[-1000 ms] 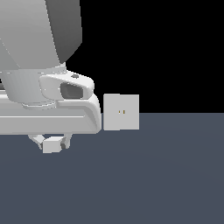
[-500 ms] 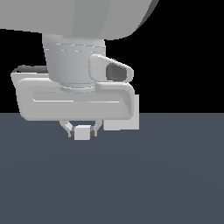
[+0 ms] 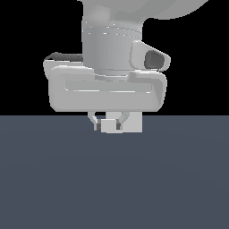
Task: Plug the charger into the wall socket.
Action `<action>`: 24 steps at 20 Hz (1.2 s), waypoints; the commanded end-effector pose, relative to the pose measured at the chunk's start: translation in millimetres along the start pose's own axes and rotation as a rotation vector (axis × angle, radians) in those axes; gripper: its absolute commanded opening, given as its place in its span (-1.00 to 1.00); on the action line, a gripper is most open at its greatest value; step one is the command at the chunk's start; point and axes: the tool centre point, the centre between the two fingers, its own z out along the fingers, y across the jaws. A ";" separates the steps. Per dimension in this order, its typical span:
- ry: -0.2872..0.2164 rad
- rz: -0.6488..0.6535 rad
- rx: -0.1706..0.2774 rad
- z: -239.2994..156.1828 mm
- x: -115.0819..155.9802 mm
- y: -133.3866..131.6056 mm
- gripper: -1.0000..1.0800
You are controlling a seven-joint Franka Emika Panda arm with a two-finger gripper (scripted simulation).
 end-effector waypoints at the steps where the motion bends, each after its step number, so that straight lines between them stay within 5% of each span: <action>1: 0.000 -0.006 0.002 -4.4 1.1 9.9 -1.00; 24: -0.003 -0.024 0.017 -21.5 6.2 53.1 -1.00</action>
